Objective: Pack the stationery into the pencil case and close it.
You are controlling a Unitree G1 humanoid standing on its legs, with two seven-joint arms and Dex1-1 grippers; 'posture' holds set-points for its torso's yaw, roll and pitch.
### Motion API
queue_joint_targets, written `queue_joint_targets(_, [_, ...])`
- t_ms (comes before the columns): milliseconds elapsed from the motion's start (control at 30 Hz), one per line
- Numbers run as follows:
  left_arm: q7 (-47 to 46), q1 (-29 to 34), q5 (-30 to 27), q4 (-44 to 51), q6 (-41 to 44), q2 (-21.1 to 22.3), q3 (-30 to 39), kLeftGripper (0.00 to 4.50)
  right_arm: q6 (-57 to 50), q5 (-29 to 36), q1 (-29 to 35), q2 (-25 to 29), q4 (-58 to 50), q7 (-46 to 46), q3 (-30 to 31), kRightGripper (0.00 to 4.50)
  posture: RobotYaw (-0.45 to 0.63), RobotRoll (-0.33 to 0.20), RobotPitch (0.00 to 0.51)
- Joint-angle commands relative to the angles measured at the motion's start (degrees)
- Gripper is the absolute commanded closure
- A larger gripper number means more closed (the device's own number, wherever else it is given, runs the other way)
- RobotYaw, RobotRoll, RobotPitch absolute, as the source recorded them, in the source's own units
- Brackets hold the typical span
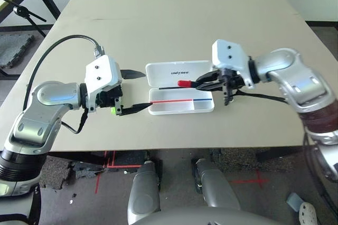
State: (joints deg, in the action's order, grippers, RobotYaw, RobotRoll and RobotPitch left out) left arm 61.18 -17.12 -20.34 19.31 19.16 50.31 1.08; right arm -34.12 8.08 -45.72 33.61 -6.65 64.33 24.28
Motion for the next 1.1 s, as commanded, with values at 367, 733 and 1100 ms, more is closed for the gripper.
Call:
queue_joint_targets(367, [-3.3,0.6,3.1,1.5,4.2,1.1,-1.5,0.00,10.2,-8.1,0.0,-6.6,8.9,-2.4,4.8,4.03,0.08,0.000,0.145])
queue_joint_targets(733, [-5.5,-0.5,4.7,0.8,7.1,0.4,-1.9,0.00,18.9,-9.9,2.0,-9.3,15.2,-4.1,2.5,2.32,0.08,0.000,0.147])
queue_joint_targets(1100, [-15.4,-0.8,4.1,2.1,14.3,-3.5,2.3,0.00,7.4,9.0,8.2,0.7,6.0,8.3,-11.7,0.03,0.10,0.000,0.163])
